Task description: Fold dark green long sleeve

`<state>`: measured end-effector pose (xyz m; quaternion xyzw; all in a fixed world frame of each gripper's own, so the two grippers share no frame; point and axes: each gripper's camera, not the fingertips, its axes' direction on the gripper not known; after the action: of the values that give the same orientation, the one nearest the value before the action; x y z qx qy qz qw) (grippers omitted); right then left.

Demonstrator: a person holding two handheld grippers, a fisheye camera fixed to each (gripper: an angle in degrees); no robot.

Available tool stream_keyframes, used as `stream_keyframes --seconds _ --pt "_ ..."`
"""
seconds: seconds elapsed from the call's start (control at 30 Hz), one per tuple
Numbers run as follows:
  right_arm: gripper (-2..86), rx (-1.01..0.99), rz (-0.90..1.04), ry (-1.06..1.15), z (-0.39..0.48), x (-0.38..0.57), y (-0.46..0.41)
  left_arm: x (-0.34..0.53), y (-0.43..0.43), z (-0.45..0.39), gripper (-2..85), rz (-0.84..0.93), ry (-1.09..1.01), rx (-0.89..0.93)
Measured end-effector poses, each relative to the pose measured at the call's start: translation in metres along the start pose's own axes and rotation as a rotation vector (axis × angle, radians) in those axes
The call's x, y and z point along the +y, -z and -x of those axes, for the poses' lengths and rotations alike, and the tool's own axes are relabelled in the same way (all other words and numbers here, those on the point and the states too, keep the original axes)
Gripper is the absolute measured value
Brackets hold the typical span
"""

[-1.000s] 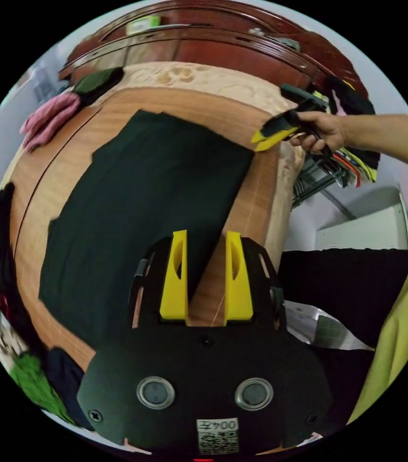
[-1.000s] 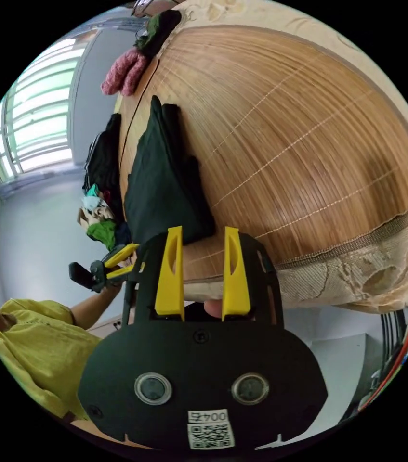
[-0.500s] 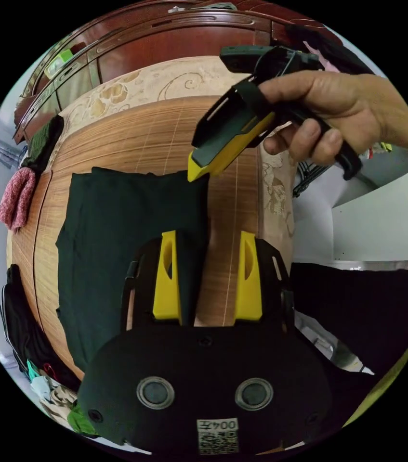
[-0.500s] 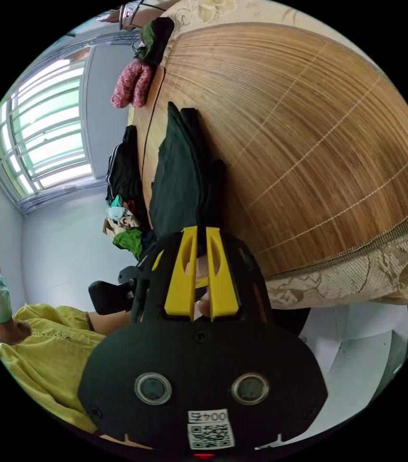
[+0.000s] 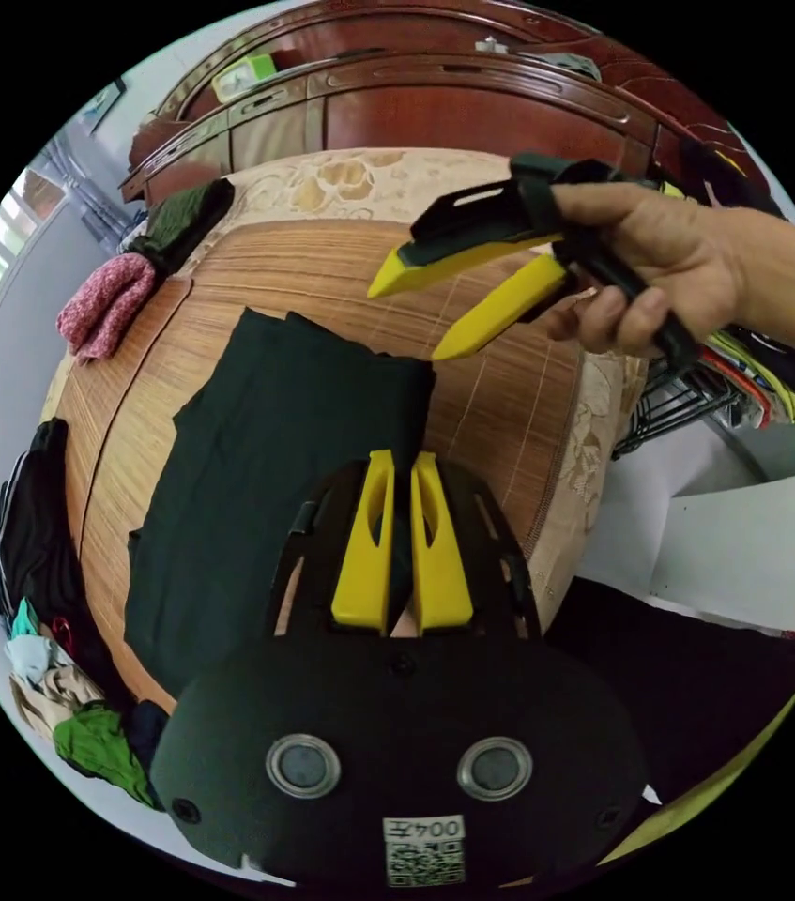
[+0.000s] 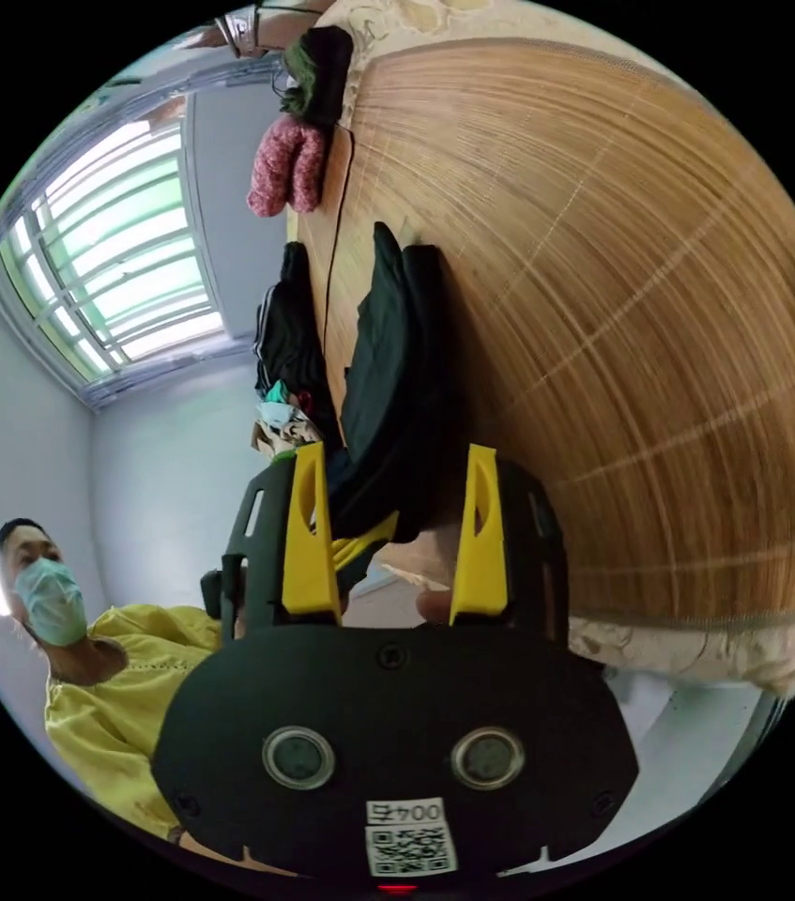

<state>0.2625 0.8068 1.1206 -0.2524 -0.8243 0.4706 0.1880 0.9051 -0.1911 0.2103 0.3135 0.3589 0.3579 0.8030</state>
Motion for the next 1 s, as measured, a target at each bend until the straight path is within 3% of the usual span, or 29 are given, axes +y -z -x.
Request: stream_keyframes --seconds 0.2,0.4,0.7,1.0 --pt "18.0 0.019 0.084 0.002 -0.019 -0.072 -0.063 0.032 -0.002 0.014 2.5 -0.039 0.063 0.016" --pt "6.6 0.092 0.109 0.025 -0.026 -0.114 -0.129 0.073 -0.01 0.039 2.4 -0.079 0.16 0.051" --pt "4.6 0.163 0.017 0.113 0.051 -0.083 -0.235 0.202 0.001 0.128 1.4 -0.238 0.664 0.277" --pt "4.6 0.323 -0.044 0.242 0.098 -0.031 -0.438 0.386 -0.033 0.205 1.0 -0.389 1.206 0.549"
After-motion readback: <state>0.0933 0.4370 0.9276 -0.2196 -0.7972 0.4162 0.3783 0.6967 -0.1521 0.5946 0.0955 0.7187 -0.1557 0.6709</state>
